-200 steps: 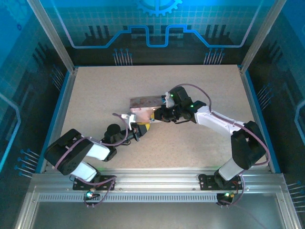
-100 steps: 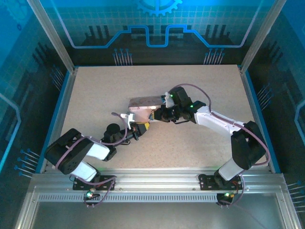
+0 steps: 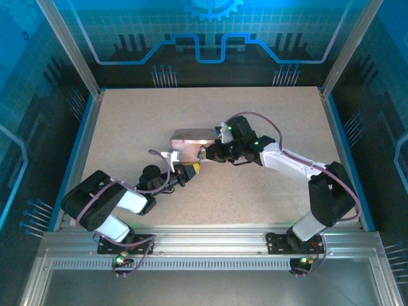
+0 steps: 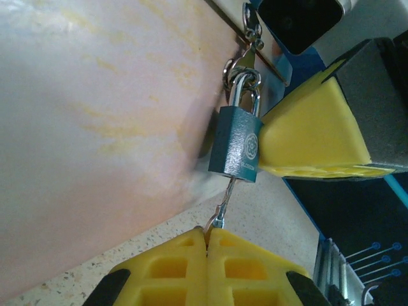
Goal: Unlock the padlock with the key
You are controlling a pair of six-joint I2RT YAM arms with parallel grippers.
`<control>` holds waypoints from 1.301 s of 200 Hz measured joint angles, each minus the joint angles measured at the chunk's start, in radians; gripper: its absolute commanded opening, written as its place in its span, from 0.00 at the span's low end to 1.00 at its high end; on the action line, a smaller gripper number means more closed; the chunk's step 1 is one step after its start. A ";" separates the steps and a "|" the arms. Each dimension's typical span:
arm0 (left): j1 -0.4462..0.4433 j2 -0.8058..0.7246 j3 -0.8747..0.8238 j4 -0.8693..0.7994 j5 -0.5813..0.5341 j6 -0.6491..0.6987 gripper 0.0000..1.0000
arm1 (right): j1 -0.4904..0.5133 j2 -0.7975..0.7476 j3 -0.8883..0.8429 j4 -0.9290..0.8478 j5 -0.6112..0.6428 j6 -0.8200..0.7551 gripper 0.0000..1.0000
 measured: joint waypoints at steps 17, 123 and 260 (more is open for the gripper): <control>0.000 -0.009 0.001 -0.001 0.000 -0.019 0.00 | 0.002 0.000 -0.011 0.018 -0.008 0.005 0.00; 0.001 -0.061 0.013 0.006 0.000 -0.005 0.00 | 0.032 -0.011 -0.037 -0.002 0.015 0.010 0.00; 0.008 -0.546 0.121 -0.606 0.353 0.237 0.00 | 0.077 -0.299 -0.174 0.109 -0.067 -0.283 0.45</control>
